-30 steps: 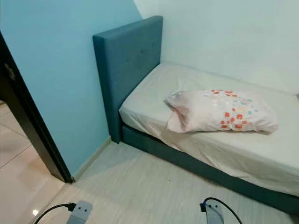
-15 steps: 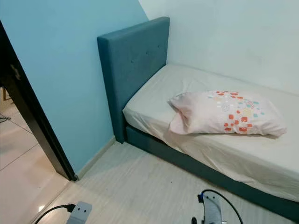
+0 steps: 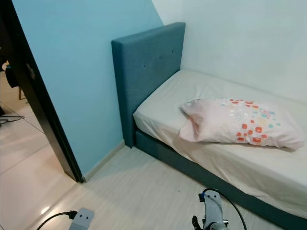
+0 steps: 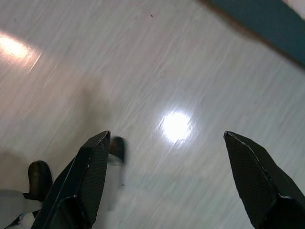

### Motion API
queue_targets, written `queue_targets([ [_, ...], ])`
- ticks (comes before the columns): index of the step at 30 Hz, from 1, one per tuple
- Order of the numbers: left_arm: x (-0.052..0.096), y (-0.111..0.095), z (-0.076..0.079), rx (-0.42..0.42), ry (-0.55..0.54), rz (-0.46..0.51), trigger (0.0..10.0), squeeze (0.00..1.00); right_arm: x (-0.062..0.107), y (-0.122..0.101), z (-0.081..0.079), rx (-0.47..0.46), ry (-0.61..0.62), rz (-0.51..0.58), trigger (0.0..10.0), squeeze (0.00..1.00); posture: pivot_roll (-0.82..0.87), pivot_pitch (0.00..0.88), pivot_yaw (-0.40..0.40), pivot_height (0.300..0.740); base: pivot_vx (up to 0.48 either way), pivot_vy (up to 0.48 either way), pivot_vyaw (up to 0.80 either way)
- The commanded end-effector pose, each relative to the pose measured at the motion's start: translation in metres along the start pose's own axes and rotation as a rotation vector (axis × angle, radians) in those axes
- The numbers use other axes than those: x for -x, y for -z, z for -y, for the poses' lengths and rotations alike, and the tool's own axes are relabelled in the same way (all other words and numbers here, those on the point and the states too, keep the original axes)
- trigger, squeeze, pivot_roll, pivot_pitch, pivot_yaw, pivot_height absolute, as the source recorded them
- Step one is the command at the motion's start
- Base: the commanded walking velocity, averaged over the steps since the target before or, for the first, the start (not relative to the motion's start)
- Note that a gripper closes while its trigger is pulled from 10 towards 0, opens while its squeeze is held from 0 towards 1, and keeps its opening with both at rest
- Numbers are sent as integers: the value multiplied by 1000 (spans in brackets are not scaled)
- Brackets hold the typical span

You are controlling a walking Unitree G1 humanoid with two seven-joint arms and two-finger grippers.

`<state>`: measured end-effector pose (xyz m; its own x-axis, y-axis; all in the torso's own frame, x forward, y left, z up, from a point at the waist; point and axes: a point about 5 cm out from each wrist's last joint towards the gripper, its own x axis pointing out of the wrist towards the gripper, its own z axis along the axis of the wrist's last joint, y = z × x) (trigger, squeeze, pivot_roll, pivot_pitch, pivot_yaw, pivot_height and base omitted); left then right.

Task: Clean up the room

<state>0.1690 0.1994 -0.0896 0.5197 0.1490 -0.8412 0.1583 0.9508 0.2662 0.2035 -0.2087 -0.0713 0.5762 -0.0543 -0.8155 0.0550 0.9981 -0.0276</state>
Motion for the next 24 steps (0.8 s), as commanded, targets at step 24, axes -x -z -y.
queue_targets([
  [24,-1,-9,5,-7,20,29,10000,0,2,6,6,13,19,-14,10000,0,51,0,-69,740,0,-83,0],
])
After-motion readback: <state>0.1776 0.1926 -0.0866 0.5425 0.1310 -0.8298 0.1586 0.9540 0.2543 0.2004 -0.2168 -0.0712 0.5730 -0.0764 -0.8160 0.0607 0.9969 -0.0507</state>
